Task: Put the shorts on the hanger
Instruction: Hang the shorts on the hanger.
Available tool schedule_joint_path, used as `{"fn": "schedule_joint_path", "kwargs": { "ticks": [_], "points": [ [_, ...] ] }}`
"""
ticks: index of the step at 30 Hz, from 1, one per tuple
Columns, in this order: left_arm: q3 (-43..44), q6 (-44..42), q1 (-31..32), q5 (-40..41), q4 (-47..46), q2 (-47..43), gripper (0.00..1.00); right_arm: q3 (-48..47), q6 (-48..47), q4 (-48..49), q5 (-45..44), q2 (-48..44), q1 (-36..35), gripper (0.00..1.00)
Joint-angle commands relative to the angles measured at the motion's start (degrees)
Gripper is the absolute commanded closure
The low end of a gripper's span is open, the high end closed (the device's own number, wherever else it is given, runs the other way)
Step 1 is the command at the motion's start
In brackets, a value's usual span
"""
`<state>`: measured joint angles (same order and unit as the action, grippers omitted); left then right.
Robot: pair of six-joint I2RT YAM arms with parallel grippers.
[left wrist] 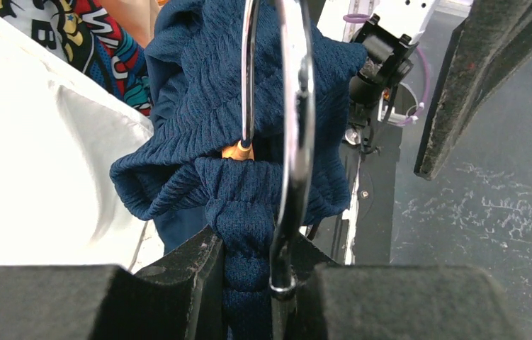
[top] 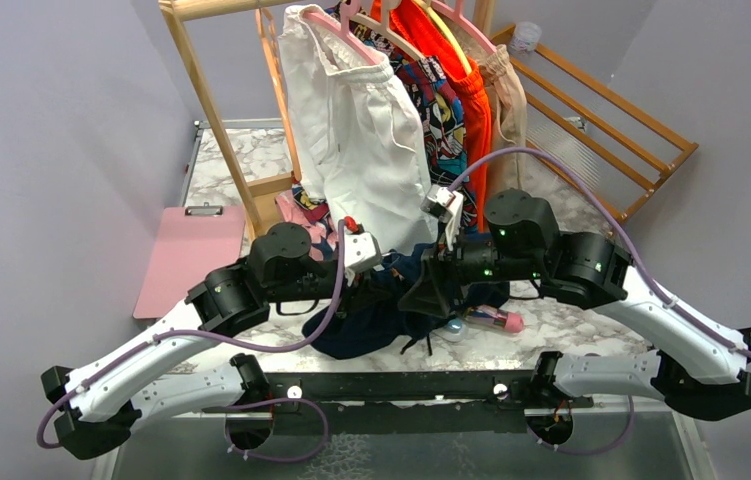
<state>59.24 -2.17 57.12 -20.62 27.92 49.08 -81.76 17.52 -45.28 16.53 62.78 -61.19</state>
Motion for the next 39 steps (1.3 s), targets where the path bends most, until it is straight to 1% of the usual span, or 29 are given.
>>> {"fn": "schedule_joint_path", "kwargs": {
  "ticks": [1,11,14,18,22,26,28,33,39],
  "points": [
    [-1.27,1.52,0.18,-3.52,-10.75,-1.11,1.00,0.59,-1.55,-3.06,1.84,-1.82,-0.28,0.30],
    [-4.47,2.43,0.18,-5.95,-11.38,-3.51,1.00,-2.31,-4.08,-7.91,-2.06,-5.25,-0.28,0.24],
    [-4.98,2.69,0.18,-6.85,-11.12,-4.20,1.00,-3.83,-5.70,-9.10,-2.00,-5.97,-0.33,0.23],
    [-5.26,3.35,0.18,-10.01,-10.20,-4.77,1.00,-5.71,-7.99,-9.04,-2.61,-7.02,-0.26,0.24],
    [-5.66,3.87,0.18,-14.48,-8.00,-4.72,1.00,-4.31,-10.79,-3.89,0.35,-9.83,-0.31,0.25],
    [-5.92,4.57,0.23,-18.21,-6.62,-4.63,1.00,0.13,-13.44,3.02,-1.82,-12.22,-0.32,0.27],
    [-5.60,4.74,0.18,-19.05,-6.20,-4.18,1.00,2.01,-15.16,5.98,-0.94,-12.17,-0.25,0.28],
    [-3.50,4.00,0.18,-19.79,-4.41,-2.74,1.00,5.27,-18.30,12.34,5.75,-9.89,-0.27,0.33],
    [-2.23,3.28,0.18,-19.60,-2.33,-1.43,1.00,10.27,-18.99,20.65,12.07,-8.73,-0.31,0.34]
  ]
}}
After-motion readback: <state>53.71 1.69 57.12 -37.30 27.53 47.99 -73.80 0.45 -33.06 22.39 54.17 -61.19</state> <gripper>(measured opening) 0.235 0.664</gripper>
